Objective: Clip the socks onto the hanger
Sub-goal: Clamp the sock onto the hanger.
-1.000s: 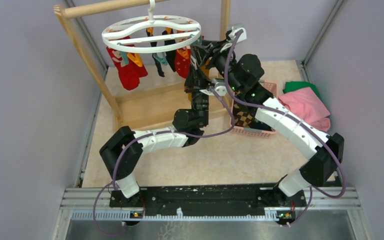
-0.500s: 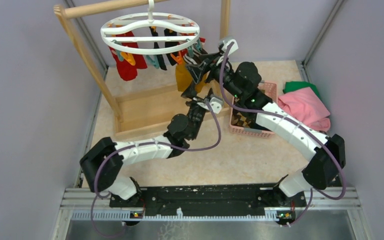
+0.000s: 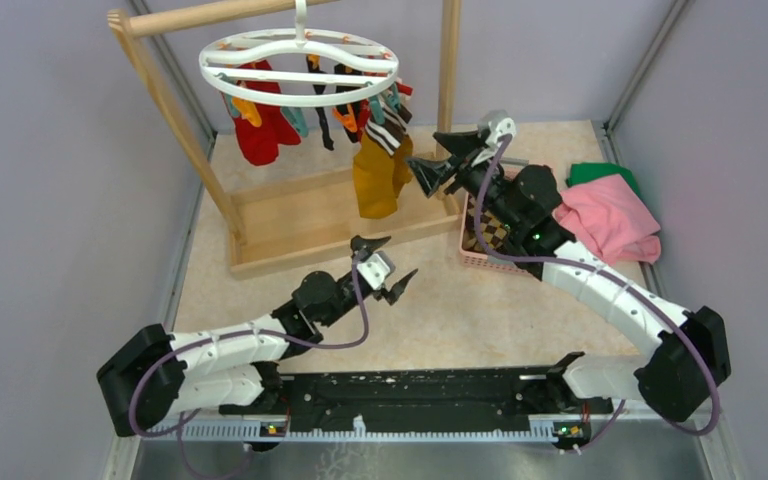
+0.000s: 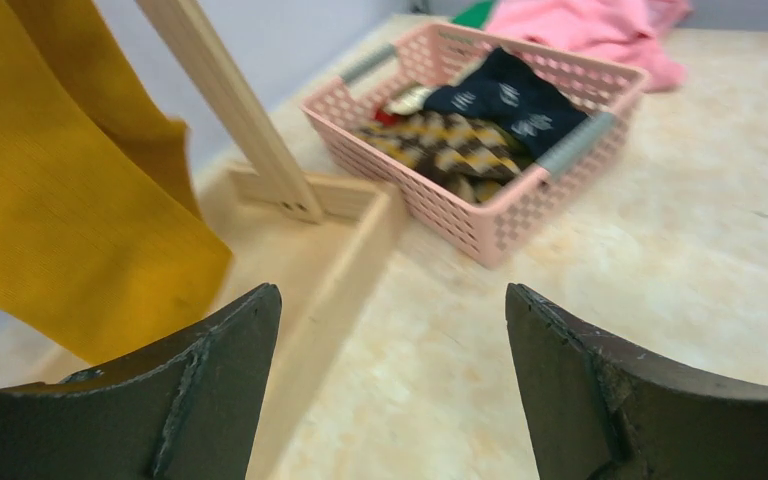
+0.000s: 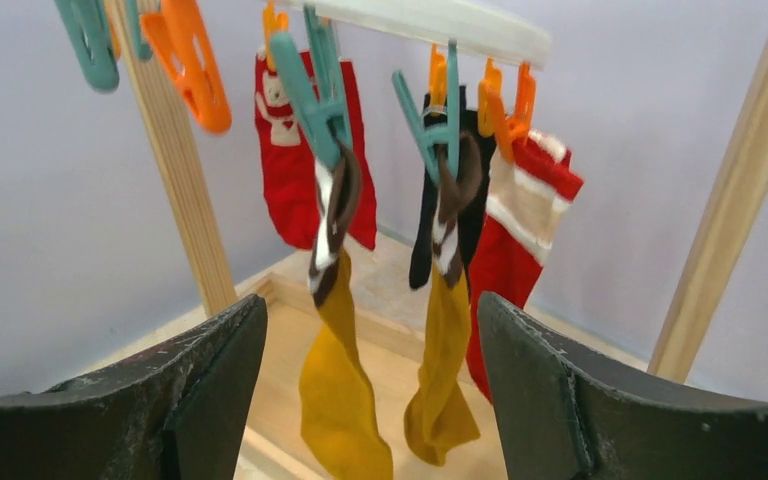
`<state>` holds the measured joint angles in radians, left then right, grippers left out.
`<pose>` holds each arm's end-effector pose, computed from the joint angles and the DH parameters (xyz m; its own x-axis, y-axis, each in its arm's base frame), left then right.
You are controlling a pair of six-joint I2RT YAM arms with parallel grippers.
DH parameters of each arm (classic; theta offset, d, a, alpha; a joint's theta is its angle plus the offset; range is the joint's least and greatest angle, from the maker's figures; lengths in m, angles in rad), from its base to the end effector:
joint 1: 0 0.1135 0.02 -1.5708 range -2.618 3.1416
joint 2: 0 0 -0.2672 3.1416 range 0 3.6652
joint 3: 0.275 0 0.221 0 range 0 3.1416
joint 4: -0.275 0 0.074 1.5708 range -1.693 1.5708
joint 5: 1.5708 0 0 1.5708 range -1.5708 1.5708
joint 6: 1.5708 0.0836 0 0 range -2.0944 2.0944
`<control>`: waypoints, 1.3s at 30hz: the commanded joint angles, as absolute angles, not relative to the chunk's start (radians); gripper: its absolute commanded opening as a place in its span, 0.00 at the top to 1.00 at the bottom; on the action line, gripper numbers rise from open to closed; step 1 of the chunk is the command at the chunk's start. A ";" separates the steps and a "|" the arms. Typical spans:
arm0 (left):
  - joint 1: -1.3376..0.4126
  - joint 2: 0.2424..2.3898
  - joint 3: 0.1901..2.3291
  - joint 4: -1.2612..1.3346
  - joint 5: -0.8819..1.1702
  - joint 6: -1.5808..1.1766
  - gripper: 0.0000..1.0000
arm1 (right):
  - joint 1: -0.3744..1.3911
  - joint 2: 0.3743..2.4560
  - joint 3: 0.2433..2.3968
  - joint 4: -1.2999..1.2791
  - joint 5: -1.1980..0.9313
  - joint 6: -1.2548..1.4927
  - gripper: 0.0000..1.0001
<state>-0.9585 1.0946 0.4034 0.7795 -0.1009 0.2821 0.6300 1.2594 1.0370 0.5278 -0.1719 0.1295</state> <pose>0.1541 -0.2048 0.2755 0.2593 0.1127 -0.9592 0.7125 0.6482 0.2688 0.2404 0.1930 0.4265 0.1489 0.2661 -0.9524 -0.7377 0.6713 0.0722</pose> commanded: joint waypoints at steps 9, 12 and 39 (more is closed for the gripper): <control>-0.774 0.922 0.194 0.931 0.257 -0.020 0.11 | 0.616 1.255 0.840 0.824 -0.387 0.100 0.26; -0.713 0.925 0.196 0.999 0.298 -0.045 0.11 | 0.616 1.290 0.864 0.854 -0.420 0.095 0.28; -0.364 1.183 0.431 1.470 0.525 0.002 0.36 | 0.617 1.466 1.281 0.566 -0.502 0.095 0.46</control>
<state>-0.3801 1.2022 0.4026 1.4445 0.4160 0.0452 0.6250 1.4441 1.2259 0.6106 -0.5316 0.0746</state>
